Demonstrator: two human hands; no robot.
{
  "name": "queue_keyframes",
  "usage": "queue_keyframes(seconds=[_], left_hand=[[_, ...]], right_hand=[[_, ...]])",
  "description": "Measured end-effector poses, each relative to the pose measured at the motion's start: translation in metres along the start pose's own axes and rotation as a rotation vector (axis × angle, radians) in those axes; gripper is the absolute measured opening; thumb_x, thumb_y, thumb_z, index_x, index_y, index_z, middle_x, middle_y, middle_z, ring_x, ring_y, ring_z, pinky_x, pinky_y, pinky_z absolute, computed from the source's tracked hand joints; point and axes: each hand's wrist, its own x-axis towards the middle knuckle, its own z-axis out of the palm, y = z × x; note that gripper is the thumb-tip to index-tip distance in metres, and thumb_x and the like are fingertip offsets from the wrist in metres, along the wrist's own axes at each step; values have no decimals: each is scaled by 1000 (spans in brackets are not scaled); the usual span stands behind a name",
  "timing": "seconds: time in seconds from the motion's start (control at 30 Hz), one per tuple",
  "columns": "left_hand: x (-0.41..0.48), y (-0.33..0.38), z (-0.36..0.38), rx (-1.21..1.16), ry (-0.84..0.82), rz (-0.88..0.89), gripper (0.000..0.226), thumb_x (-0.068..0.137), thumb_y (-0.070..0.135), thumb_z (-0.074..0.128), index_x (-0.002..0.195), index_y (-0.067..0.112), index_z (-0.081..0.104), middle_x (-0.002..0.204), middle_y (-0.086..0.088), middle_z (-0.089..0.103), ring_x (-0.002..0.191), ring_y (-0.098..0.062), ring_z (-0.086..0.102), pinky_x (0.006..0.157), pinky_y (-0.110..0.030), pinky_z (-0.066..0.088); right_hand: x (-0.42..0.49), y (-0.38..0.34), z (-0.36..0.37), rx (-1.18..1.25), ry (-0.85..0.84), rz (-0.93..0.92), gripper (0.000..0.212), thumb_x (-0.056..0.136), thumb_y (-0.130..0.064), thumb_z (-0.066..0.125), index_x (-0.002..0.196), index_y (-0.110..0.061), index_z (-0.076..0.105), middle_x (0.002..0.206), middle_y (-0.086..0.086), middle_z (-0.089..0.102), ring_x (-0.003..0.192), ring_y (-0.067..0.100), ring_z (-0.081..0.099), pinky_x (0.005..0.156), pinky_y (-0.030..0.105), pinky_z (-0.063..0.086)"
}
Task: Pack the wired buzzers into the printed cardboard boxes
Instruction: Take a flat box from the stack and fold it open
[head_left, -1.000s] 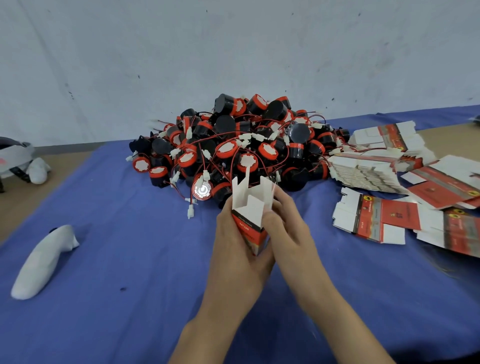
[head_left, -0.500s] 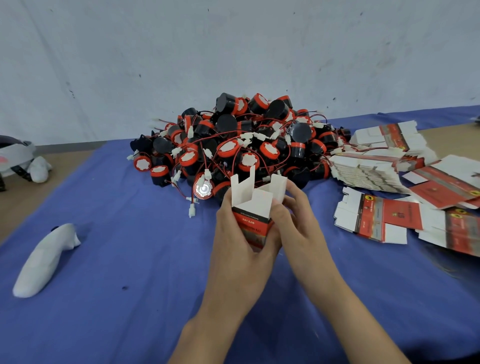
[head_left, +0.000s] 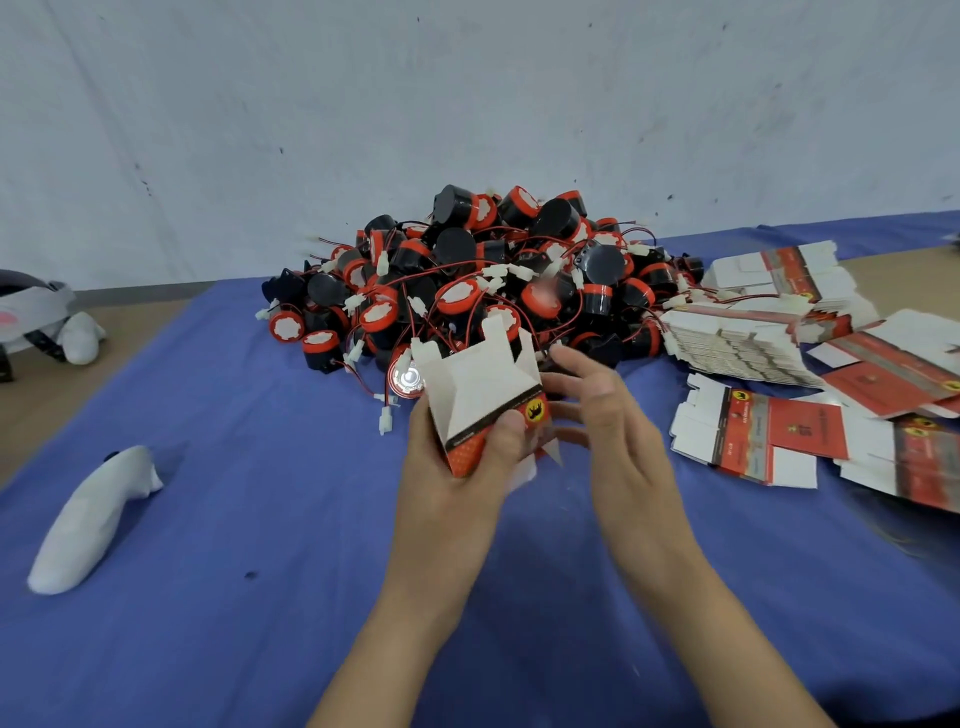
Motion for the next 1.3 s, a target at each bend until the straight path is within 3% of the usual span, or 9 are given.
queue_keyframes(seconds=[0.2, 0.33, 0.4, 0.6, 0.73, 0.87, 1.0, 1.1, 1.3], left_hand=[[2, 8, -10, -145, -222, -187, 19, 79, 53, 70, 98, 57, 71, 106, 16, 75, 101, -6, 71, 82, -24, 57], [1, 7, -12, -239, -358, -242, 28, 78, 51, 66, 105, 47, 74, 114, 8, 75, 108, -13, 71, 86, -27, 58], [1, 7, -13, -252, -387, -258, 28, 82, 48, 65, 108, 45, 74, 116, 6, 74, 109, -14, 70, 87, -26, 57], [-5, 5, -9, -8, -281, -164, 36, 88, 64, 54, 116, 44, 67, 117, 13, 71, 105, 3, 67, 78, -6, 50], [-2, -4, -8, 114, -82, -126, 62, 85, 70, 48, 142, 45, 47, 122, 24, 61, 110, 5, 61, 85, -18, 54], [-1, -4, -8, 103, -144, -225, 87, 70, 90, 49, 146, 52, 33, 121, 40, 59, 115, 11, 58, 84, -14, 44], [1, -5, -5, 107, -141, -230, 97, 71, 84, 57, 153, 39, 33, 127, 31, 58, 108, 22, 55, 77, -2, 46], [4, -3, -6, 81, -137, -211, 94, 73, 79, 61, 151, 33, 38, 128, 20, 63, 113, 9, 60, 88, -15, 52], [-1, -4, -3, 85, -191, -175, 72, 88, 64, 54, 150, 30, 41, 131, 13, 64, 120, -4, 61, 104, -32, 50]], right_hand=[[13, -13, -26, 50, -92, 362, 34, 91, -64, 44, 109, -54, 71, 116, -11, 74, 108, 7, 70, 94, 32, 54], [12, -19, -22, 206, -147, 665, 53, 98, -59, 46, 91, -18, 80, 84, 4, 79, 74, 7, 76, 63, 17, 56], [4, -20, -19, 324, -213, 717, 45, 80, -68, 69, 90, -26, 83, 94, 4, 79, 81, 14, 77, 64, 23, 58], [-5, -14, -15, 384, -197, 637, 43, 77, -68, 62, 104, -39, 79, 112, 1, 77, 94, 15, 75, 76, 27, 60], [-1, -13, -8, 282, -96, 489, 45, 80, -64, 68, 115, -36, 75, 114, 0, 76, 103, 16, 74, 75, 21, 58], [1, -7, 3, 156, -38, 272, 53, 89, -56, 63, 137, -33, 55, 118, -6, 75, 106, 11, 72, 78, 14, 55], [-2, 5, 9, 88, -52, 220, 52, 91, -60, 57, 141, -46, 49, 127, -5, 69, 111, 12, 69, 82, 22, 58], [-2, 11, 8, 64, -38, 221, 51, 93, -66, 46, 141, -49, 47, 139, -8, 58, 125, 13, 60, 101, 43, 54], [-6, 10, 5, -42, 4, 145, 64, 87, -81, 42, 145, -52, 40, 144, -24, 49, 136, 10, 51, 109, 50, 46]])
